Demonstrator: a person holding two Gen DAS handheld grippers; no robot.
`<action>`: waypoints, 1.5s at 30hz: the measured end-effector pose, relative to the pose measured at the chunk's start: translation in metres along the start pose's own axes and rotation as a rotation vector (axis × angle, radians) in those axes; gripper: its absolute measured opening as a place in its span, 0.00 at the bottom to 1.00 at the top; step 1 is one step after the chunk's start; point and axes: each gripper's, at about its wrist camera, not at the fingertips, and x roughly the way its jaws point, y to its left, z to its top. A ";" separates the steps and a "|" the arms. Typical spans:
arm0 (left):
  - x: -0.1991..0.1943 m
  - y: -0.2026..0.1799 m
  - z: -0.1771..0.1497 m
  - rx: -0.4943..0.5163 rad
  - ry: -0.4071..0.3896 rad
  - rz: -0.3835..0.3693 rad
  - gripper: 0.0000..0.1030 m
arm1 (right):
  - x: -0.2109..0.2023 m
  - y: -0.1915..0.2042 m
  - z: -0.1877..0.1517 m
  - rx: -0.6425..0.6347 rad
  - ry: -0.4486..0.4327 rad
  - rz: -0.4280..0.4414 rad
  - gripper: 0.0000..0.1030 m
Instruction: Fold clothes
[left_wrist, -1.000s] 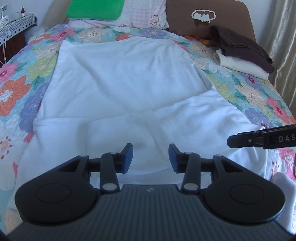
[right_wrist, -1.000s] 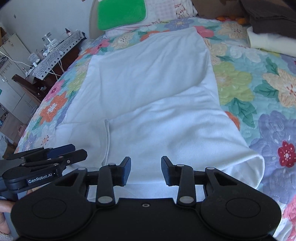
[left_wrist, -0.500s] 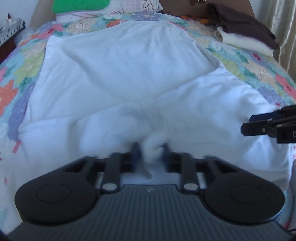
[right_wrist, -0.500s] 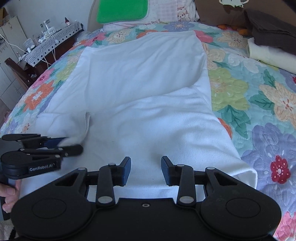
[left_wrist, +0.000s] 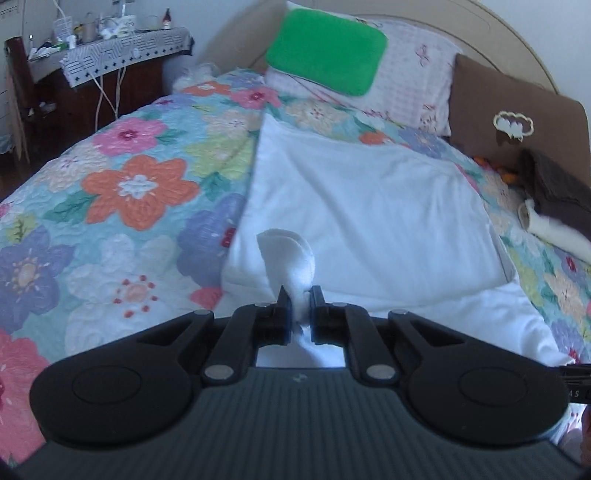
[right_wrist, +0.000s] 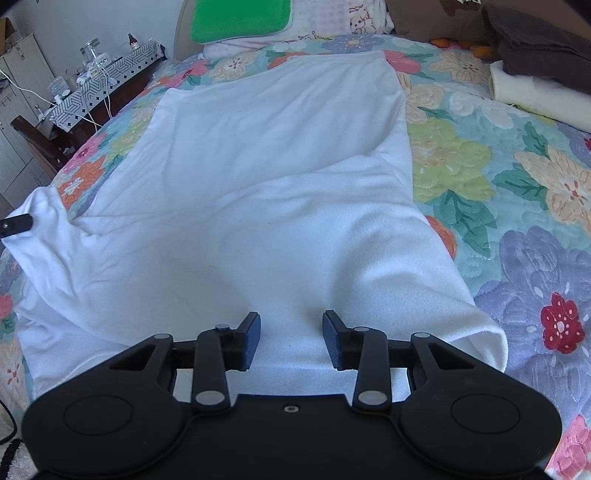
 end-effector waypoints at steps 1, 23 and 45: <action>0.000 0.006 0.000 -0.016 0.006 0.013 0.08 | -0.001 0.001 0.000 0.002 0.002 0.001 0.41; 0.012 0.052 -0.021 0.016 0.249 0.025 0.60 | -0.037 -0.009 0.015 -0.192 -0.047 -0.141 0.64; 0.052 0.091 -0.036 -0.162 0.461 -0.237 0.49 | -0.011 -0.095 -0.038 0.436 0.109 0.413 0.80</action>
